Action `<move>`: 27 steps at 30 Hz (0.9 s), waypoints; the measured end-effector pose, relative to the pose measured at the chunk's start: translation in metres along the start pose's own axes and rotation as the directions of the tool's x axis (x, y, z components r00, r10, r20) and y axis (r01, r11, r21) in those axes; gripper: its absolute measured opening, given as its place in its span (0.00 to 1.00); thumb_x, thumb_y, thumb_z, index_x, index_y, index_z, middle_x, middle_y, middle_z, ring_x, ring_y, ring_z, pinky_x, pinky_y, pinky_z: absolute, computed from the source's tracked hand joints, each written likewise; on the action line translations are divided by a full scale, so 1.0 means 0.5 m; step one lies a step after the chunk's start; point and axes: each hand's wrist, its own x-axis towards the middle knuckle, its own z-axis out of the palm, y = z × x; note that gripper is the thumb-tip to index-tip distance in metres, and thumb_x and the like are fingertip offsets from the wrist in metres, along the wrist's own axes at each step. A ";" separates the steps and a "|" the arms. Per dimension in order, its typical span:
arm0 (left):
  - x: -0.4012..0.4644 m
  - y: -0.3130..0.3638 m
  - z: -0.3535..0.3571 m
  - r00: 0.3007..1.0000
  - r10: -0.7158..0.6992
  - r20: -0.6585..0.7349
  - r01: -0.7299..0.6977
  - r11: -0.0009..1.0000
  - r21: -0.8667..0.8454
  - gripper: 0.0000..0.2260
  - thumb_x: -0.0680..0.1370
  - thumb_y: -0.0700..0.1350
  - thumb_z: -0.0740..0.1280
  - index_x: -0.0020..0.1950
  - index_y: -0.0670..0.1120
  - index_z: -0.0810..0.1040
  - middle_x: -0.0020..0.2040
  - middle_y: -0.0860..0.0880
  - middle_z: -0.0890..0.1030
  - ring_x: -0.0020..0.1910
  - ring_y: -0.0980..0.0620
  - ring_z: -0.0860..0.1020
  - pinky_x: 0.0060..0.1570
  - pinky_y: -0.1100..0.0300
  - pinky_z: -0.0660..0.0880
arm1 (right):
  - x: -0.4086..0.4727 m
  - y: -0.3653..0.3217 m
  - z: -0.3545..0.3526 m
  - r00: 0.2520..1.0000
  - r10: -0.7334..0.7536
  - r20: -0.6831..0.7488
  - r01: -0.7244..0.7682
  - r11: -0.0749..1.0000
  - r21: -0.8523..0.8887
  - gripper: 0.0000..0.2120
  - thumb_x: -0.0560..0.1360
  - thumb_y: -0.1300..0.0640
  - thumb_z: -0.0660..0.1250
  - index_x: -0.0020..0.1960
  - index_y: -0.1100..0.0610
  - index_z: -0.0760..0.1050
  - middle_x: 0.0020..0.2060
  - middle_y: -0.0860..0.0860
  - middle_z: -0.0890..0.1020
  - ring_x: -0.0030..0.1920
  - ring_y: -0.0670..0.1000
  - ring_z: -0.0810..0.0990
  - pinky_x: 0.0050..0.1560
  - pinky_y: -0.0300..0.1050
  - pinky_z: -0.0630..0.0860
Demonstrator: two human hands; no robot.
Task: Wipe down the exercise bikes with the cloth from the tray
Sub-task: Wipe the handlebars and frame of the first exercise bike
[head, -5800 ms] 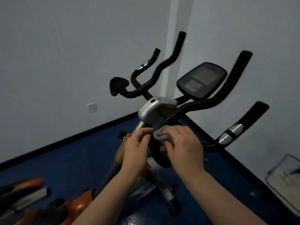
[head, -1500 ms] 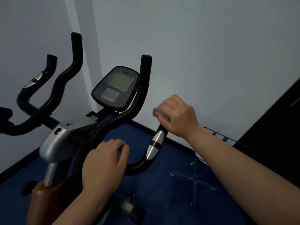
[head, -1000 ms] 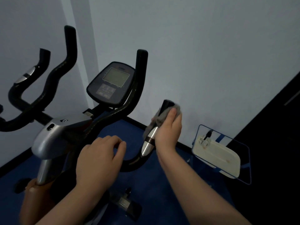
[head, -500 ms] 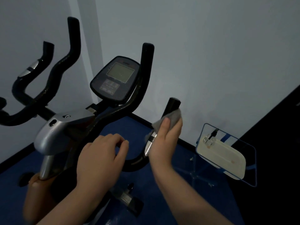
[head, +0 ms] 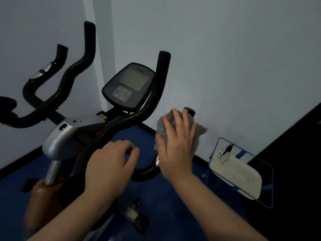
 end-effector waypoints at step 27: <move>-0.093 -0.131 -0.010 0.868 -0.141 -0.477 0.114 0.990 -0.086 0.06 0.78 0.46 0.59 0.48 0.50 0.75 0.43 0.55 0.76 0.42 0.63 0.66 0.43 0.67 0.61 | 0.003 -0.129 0.050 0.505 -0.340 0.793 0.640 0.764 -0.080 0.14 0.81 0.54 0.53 0.64 0.58 0.65 0.50 0.56 0.74 0.40 0.56 0.74 0.31 0.48 0.65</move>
